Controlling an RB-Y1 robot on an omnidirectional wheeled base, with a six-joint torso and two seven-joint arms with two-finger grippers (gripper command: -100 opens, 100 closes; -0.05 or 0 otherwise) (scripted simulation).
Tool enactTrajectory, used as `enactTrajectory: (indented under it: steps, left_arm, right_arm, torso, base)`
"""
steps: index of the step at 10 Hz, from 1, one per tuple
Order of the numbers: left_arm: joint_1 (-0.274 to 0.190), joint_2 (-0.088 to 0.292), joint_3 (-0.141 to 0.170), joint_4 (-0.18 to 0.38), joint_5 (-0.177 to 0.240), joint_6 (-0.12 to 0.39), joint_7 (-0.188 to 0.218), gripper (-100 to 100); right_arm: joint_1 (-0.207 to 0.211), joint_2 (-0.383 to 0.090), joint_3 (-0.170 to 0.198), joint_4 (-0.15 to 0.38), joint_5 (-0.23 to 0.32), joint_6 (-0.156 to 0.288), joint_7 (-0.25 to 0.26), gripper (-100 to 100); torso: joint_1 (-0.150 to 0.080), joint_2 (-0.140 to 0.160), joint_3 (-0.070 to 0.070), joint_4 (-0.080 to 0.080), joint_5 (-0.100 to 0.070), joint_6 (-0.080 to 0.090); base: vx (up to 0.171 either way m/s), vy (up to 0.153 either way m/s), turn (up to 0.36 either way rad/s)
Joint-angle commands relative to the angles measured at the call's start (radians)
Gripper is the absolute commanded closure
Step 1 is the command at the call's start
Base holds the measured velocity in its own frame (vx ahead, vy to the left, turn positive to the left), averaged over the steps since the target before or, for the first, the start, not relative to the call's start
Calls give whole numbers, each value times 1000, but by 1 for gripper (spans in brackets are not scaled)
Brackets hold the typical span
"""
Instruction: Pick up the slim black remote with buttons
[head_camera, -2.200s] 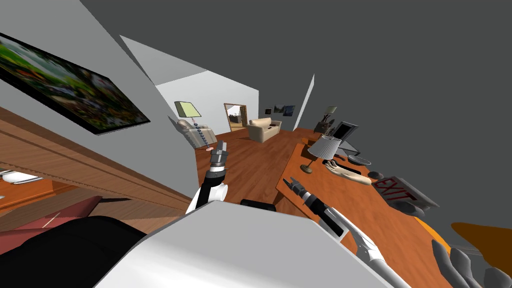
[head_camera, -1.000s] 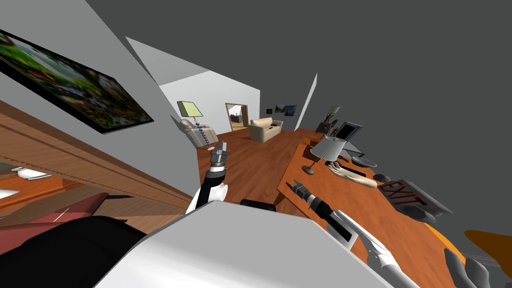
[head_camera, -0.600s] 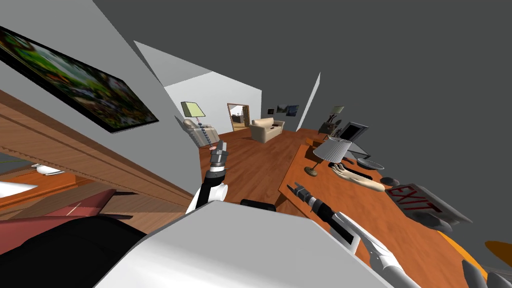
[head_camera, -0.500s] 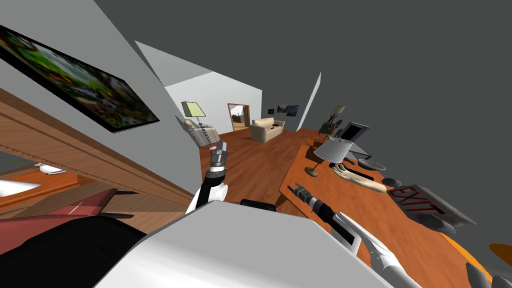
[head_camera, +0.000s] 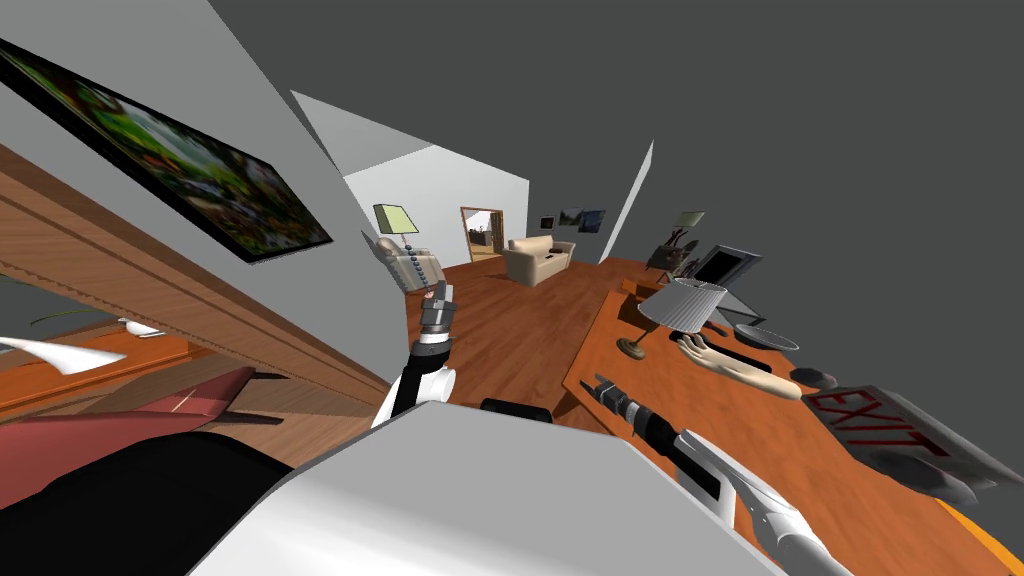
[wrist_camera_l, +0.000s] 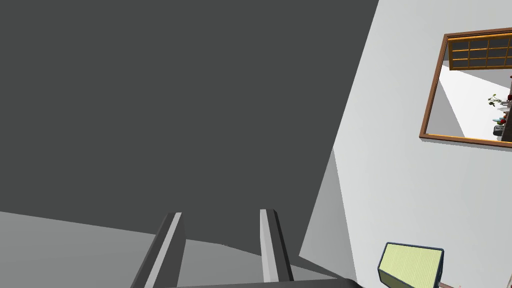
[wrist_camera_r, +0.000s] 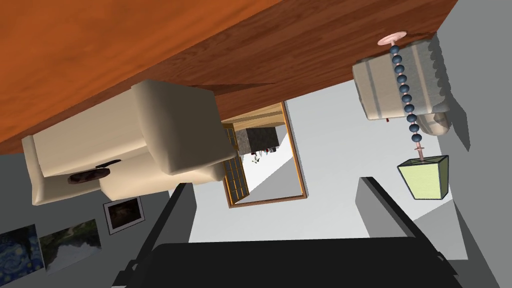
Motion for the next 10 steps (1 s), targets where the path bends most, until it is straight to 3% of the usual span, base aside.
enactTrajectory:
  steps: [1,7,10]
  left_arm:
    - [0,0,0,0,0,0,0,0]
    - [0,0,0,0,0,0,0,0]
    - [0,0,0,0,0,0,0,0]
  right_arm:
    - [-6,-16,15,46,9,-21,-2,-100]
    - [-46,-75,87,211,51,-66,-10,-100]
    - [-53,-83,99,239,58,-71,-8,-100]
  torso:
    - [0,0,0,0,0,0]
    - [-1,1,0,0,0,0]
    - [-1,1,1,0,0,0]
  base:
    - [16,28,80]
    - [14,26,72]
    - [3,6,17]
